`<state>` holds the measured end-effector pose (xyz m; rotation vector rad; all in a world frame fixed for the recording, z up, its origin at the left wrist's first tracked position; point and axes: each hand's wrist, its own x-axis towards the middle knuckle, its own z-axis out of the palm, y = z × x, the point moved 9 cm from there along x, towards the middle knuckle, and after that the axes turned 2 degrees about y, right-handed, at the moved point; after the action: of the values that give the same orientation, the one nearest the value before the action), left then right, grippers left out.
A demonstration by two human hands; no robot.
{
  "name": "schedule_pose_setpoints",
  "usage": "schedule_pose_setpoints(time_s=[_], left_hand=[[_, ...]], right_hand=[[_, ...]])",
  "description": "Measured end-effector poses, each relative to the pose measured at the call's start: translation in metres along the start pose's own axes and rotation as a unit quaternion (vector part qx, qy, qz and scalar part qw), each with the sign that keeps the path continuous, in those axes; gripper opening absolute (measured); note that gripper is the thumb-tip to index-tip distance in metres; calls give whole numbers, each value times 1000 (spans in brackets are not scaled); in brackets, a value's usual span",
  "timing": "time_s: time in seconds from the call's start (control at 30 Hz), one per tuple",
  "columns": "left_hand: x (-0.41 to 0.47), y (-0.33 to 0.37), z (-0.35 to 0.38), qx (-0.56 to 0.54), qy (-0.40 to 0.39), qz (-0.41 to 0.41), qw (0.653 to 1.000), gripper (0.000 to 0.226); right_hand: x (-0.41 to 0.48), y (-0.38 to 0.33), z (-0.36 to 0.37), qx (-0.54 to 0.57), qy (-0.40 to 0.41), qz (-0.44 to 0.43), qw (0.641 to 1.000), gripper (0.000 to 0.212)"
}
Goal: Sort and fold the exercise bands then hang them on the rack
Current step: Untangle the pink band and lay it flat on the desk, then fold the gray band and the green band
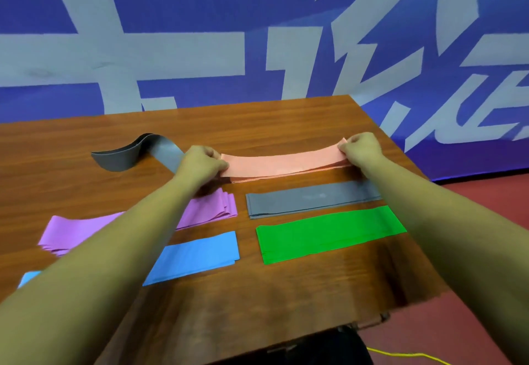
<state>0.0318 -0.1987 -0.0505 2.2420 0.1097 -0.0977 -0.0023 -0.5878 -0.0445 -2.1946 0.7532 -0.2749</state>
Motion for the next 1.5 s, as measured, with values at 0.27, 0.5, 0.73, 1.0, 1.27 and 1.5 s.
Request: schedule_pose_setpoints(time_s=[0.27,0.5,0.73,1.0,1.27,1.5], left_hand=[[12,4,24,142,-4,38,989,17],[9,12,21,166,7,95,981,15],[17,-5,-62,227,119,190,948,13],[49,-69,-93,304,34,143,941,50],[58,-91,-100,234,90,142,958,52],[34,-78,-137,128,162,159,965,46]], right_hand=[[15,11,7,-96,29,-38,994,12],[-3,-7,-1,-203,115,-87,969,31],[-72,-119,79,-114,-51,-250,960,25],[-160,-208,219,-88,-234,-303,920,43],[-145,-199,281,-152,-204,-216,943,23],[-150,-224,235,91,-220,-187,953,16]])
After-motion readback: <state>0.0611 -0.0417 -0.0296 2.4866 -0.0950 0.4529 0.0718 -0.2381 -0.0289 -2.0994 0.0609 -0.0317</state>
